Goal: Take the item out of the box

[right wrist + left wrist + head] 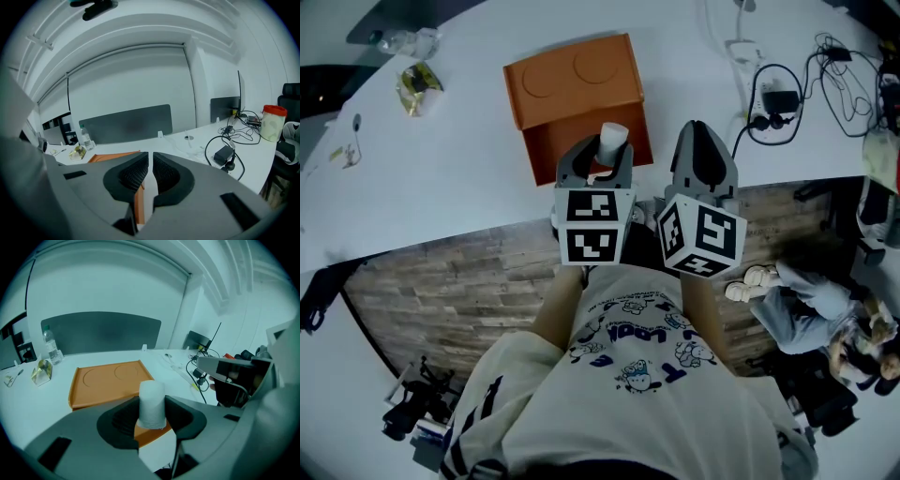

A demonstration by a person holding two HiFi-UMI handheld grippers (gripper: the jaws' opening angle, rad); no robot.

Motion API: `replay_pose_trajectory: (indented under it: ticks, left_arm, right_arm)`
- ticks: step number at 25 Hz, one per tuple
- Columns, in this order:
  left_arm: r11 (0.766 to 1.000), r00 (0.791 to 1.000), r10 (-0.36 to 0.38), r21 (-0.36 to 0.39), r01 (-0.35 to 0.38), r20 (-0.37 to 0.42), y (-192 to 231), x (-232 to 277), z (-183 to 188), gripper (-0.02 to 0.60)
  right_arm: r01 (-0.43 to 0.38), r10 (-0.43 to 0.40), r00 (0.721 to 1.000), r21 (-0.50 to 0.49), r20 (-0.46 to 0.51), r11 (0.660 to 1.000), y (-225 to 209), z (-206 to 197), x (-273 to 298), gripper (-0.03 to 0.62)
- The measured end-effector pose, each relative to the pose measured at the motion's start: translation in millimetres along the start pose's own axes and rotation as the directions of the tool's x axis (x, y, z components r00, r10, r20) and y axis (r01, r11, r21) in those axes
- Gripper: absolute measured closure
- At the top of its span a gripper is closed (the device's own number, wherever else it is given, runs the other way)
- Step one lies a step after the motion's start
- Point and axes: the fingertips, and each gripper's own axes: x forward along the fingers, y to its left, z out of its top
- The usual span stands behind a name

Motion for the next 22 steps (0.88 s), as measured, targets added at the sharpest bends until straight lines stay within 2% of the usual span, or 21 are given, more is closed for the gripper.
replay_pose_trajectory:
  ticks: [10, 22]
  left_arm:
    - [1.000, 0.995, 0.025, 0.002, -0.025, 0.102, 1.2, -34.1, 24.2, 0.400]
    - [0.998, 0.975, 0.065, 0.003, -0.067, 0.213, -4.5, -69.1, 50.3, 0.400]
  right_arm:
    - [-0.042, 0.045, 0.997, -0.035, 0.066, 0.998, 21.7, 27.3, -19.1, 0.546]
    - [-0.089, 0.098, 0.988, -0.075, 0.124, 0.993, 34.5, 51.3, -40.1, 0.546]
